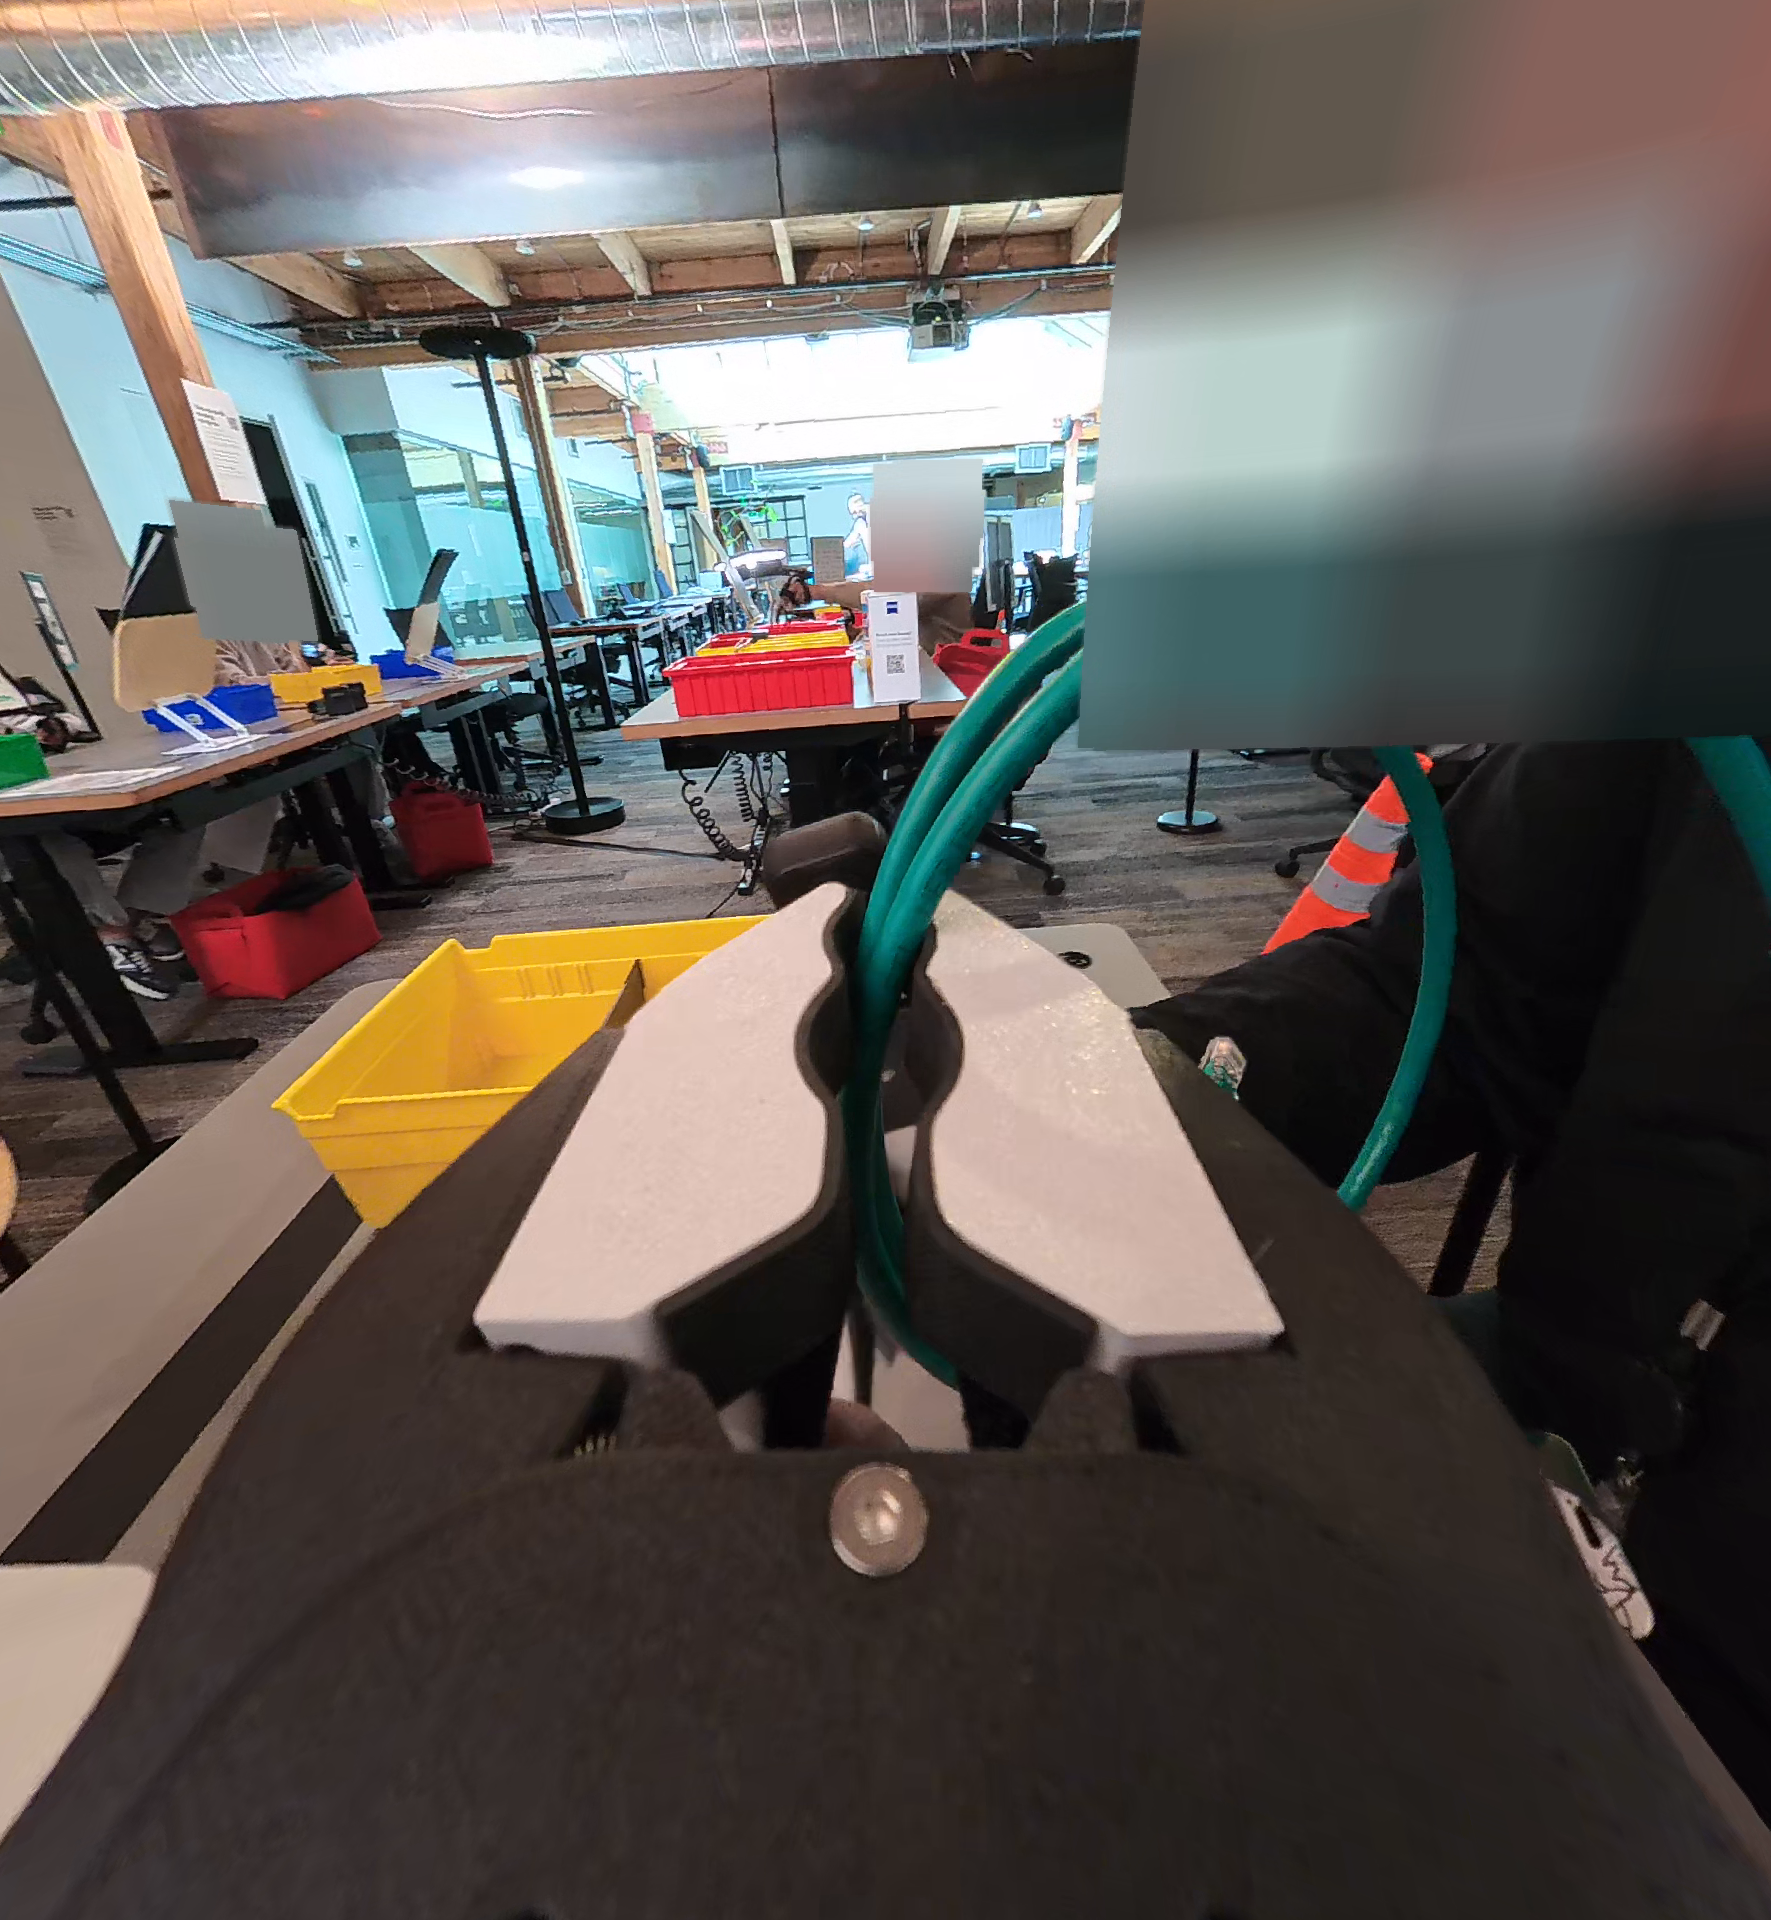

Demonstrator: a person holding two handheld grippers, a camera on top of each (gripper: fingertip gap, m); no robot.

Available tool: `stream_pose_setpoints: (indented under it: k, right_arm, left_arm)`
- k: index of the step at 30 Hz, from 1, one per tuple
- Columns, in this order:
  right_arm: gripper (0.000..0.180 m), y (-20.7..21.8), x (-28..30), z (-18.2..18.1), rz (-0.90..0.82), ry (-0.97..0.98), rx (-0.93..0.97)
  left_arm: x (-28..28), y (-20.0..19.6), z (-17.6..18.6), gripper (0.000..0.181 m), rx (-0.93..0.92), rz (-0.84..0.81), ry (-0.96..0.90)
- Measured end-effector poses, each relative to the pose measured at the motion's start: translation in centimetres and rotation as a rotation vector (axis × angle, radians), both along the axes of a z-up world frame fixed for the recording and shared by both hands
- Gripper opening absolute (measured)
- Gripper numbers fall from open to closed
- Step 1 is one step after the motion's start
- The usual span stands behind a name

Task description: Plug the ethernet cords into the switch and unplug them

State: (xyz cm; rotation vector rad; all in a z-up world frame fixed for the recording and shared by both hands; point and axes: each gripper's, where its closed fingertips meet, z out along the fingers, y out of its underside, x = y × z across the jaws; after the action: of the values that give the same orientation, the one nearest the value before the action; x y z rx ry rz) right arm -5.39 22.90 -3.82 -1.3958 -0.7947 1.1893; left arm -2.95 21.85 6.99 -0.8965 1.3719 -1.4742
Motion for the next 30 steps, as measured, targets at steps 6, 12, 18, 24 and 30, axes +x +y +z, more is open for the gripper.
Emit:
stream_pose_setpoints:
  k: [6, 12, 18, 24, 30]
  right_arm:
    - [0.037, -2.0, -1.8, -0.6, 0.102, -0.058, 0.059]
    - [0.029, -3.1, -2.6, 0.4, 0.145, -0.009, 0.084]
    - [0.000, -3.8, -2.8, 1.0, 0.170, 0.018, 0.128]
    - [0.000, -1.7, -1.3, 0.5, 0.069, -0.022, 0.092]
    - [0.000, 0.4, 0.7, 0.3, -0.047, -0.050, 0.053]
  left_arm:
    - [0.6, -1.0, 0.1, 0.005, 0.007, -0.035, 0.001]
    - [0.8, -1.5, 0.4, 0.005, -0.001, -0.064, -0.009]
    - [0.8, -1.6, 0.4, 0.005, -0.008, -0.069, -0.011]
    - [-0.2, -1.1, 0.5, 0.005, 0.015, -0.040, -0.018]
    - [-2.3, 0.7, -0.8, 0.003, -0.068, 0.007, -0.050]
